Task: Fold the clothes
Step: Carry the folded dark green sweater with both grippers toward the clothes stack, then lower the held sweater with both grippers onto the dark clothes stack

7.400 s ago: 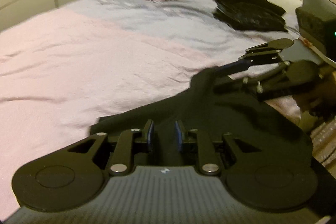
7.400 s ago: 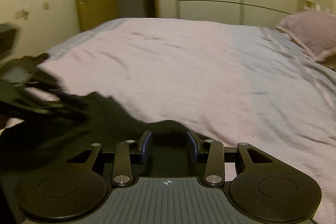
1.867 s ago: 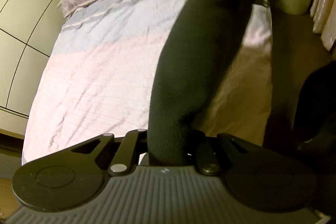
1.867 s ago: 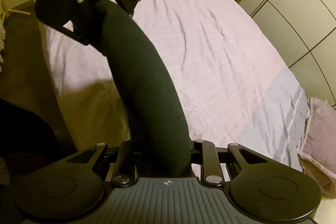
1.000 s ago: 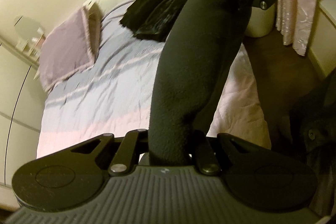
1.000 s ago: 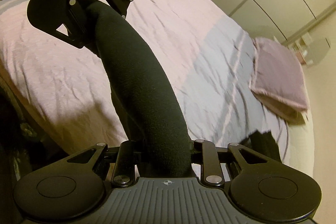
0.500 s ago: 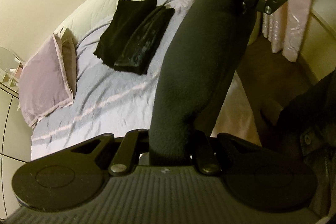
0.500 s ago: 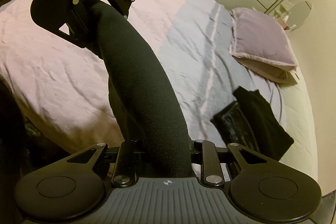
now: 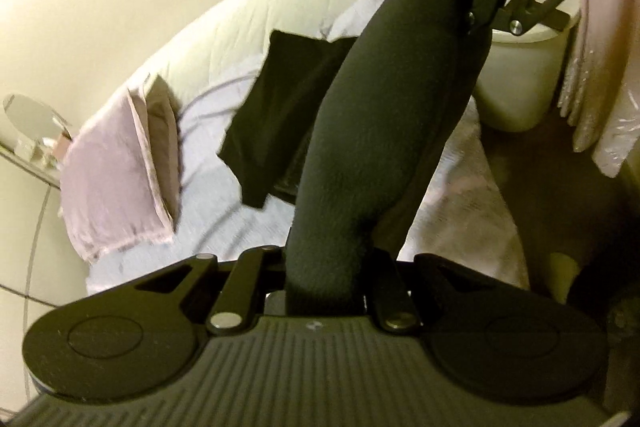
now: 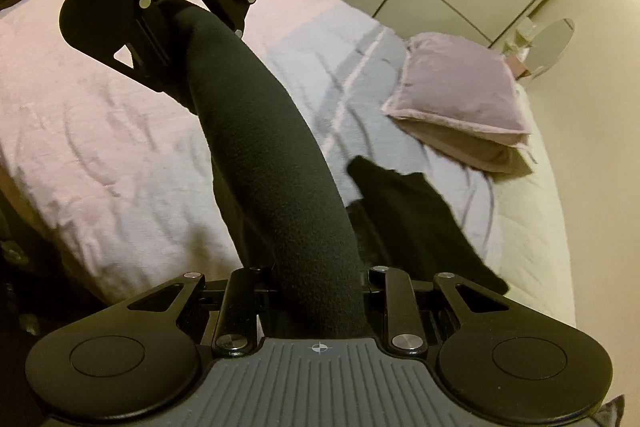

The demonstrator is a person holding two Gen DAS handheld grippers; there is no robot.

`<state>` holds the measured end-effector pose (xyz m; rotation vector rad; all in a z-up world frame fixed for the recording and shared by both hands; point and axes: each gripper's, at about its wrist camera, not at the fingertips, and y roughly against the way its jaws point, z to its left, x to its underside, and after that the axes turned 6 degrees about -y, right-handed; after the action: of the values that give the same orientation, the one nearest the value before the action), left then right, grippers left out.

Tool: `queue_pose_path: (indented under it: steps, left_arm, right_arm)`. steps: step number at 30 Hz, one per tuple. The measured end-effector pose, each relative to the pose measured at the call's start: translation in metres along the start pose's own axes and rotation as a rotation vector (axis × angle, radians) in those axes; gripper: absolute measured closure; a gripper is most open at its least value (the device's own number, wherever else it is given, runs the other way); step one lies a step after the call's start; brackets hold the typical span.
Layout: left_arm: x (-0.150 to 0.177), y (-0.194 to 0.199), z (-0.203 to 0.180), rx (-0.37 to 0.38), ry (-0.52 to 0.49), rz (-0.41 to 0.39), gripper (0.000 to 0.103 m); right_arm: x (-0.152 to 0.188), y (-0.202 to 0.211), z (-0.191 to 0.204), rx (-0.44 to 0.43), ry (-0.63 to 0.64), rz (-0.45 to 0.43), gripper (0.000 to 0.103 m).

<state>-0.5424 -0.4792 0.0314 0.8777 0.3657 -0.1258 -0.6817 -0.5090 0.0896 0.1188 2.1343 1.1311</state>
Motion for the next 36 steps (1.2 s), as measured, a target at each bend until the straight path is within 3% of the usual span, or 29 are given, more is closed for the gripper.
queue_pose_path:
  steps: [14,21,26,30,35,36]
  left_arm:
    - [-0.081,-0.071,0.103,-0.009,-0.15,-0.22,0.091]
    - [-0.129,-0.137,0.181,-0.14,-0.151,-0.191,0.091]
    - [-0.15,-0.191,0.218,-0.281,-0.131,-0.153,0.091]
    - [-0.124,-0.268,0.189,-0.214,-0.141,-0.061,0.09]
    - [-0.07,-0.387,0.106,0.032,-0.164,0.164,0.086]
    - [-0.063,-0.393,0.096,0.01,-0.183,0.164,0.086]
  right_arm:
    - [0.0,0.019,-0.114,0.19,-0.112,0.038,0.078]
    - [-0.008,-0.019,-0.23,0.236,-0.031,-0.031,0.078]
    - [-0.011,-0.059,-0.286,0.398,0.135,-0.146,0.078]
    - [0.026,-0.122,-0.285,0.363,0.174,-0.172,0.076]
    - [0.105,-0.236,-0.234,0.124,0.255,0.015,0.075]
    - [0.114,-0.247,-0.226,0.099,0.259,0.048,0.074]
